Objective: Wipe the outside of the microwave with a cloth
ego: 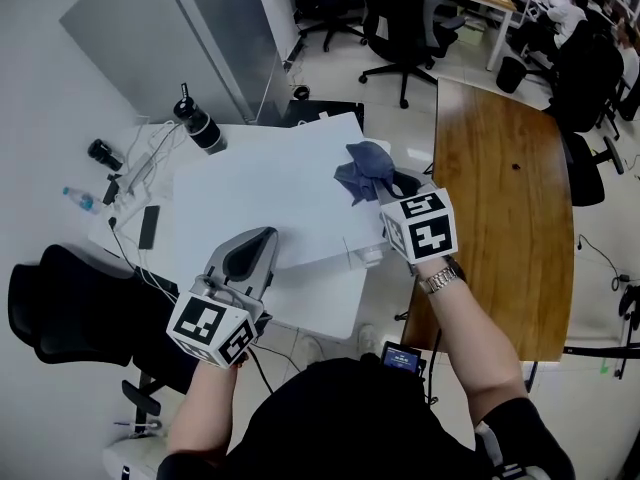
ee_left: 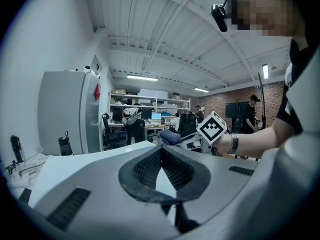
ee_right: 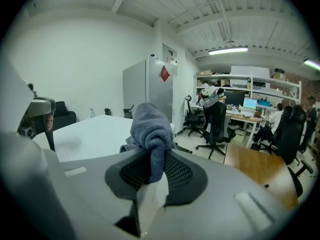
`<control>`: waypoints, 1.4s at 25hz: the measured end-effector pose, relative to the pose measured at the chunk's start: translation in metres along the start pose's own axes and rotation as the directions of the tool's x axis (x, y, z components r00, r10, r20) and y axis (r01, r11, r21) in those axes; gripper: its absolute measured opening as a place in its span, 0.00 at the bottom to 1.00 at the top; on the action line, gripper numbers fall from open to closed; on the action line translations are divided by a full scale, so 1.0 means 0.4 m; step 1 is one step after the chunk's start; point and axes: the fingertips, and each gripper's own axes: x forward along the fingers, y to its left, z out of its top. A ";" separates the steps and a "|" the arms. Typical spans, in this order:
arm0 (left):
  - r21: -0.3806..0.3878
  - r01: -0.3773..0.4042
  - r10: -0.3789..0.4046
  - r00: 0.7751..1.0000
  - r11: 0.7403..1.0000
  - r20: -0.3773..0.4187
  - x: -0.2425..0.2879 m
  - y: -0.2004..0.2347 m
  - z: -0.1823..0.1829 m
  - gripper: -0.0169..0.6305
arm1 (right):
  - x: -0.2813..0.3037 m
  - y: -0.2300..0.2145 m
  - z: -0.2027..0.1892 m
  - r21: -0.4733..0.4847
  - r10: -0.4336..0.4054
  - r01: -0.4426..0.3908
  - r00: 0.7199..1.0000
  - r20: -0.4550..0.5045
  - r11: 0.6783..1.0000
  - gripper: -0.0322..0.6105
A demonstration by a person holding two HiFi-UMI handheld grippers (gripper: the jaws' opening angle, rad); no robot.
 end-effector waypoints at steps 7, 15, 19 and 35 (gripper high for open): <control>0.010 -0.012 0.012 1.000 1.000 -0.018 0.033 -0.041 0.000 0.03 | 0.004 -0.081 -0.038 0.058 -0.013 0.012 1.000 0.014 0.998 0.17; 0.033 0.022 -0.021 0.999 0.999 -0.026 0.114 -0.104 0.024 0.03 | 0.047 -0.110 -0.109 0.107 0.026 -0.024 1.000 -0.015 0.994 0.16; 0.054 0.068 -0.066 0.997 0.996 -0.044 0.176 -0.149 0.035 0.03 | 0.069 -0.110 -0.146 0.130 0.053 -0.050 0.998 -0.025 0.990 0.16; 0.066 0.160 -0.149 0.978 0.985 -0.146 0.381 -0.246 0.022 0.03 | 0.160 -0.119 -0.335 0.192 0.143 -0.119 0.983 -0.117 0.974 0.16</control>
